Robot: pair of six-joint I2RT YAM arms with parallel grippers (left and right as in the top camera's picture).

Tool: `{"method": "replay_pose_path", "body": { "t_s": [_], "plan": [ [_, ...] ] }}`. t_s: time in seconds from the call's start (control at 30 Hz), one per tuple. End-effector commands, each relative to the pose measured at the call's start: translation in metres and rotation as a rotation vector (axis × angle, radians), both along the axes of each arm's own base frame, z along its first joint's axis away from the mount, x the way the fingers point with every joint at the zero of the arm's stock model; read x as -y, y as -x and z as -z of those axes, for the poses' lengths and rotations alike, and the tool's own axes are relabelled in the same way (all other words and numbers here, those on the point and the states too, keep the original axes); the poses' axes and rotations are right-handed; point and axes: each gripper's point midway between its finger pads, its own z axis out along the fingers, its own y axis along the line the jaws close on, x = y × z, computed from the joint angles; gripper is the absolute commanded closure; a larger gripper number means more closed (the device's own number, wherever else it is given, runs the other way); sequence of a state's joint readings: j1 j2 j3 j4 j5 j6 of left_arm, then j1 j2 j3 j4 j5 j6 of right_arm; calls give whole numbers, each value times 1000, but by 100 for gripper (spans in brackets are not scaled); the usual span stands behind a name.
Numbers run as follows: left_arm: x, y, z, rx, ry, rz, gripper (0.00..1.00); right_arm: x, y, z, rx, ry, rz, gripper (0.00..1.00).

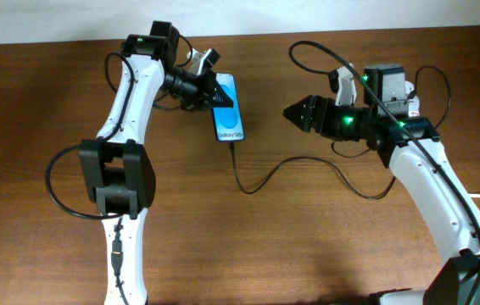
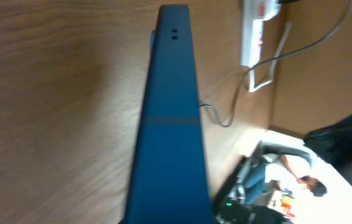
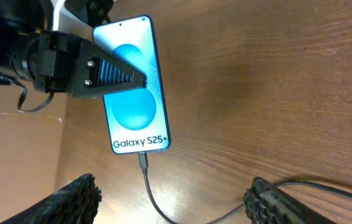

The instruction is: Plug charger to phone and switch on socket

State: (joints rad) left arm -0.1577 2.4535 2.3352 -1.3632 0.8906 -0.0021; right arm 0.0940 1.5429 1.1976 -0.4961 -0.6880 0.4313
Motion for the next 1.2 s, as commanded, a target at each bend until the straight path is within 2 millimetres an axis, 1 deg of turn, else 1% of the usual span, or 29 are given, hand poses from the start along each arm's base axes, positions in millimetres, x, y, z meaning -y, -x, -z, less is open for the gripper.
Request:
{"method": "replay_pose_path", "body": {
  "t_s": [0.0, 0.03, 0.1, 0.13, 0.27, 0.4, 0.57, 0.77, 0.97, 1.03, 1.17],
  "plan": [
    [-14, 2, 1, 61, -105, 27, 100, 9, 0, 6, -7, 64, 20, 21],
    [-14, 4, 5, 47, -107, 28, 100, 12, 2, 10, -17, 86, 22, 21],
    [-12, 13, 16, 7, -113, 37, 100, 12, 4, 12, -9, 101, 2, 20],
    [-10, 19, 26, -21, -120, 46, 100, 12, 4, 12, -10, 101, 1, 20],
    [-8, 24, 42, -44, -124, 52, 100, 12, 7, 15, -30, 103, 1, 20],
    [-7, 20, 47, -32, -121, 40, 100, 15, 10, 20, -49, 125, 11, 20],
    [-8, 28, 59, -72, -125, 43, 100, 15, 10, 20, -49, 124, 11, 20],
    [-9, 33, 69, -117, -131, 20, 100, 15, 8, 18, -35, 124, 9, 20],
    [-8, 26, 73, -99, -128, 7, 100, 15, 8, 18, -23, 130, -5, 20],
    [-5, 27, 75, -96, -128, 14, 100, 15, 8, 18, -23, 130, -5, 20],
    [9, 33, 86, -104, -136, 47, 100, 15, 8, 18, -24, 130, -5, 20]
  ]
}}
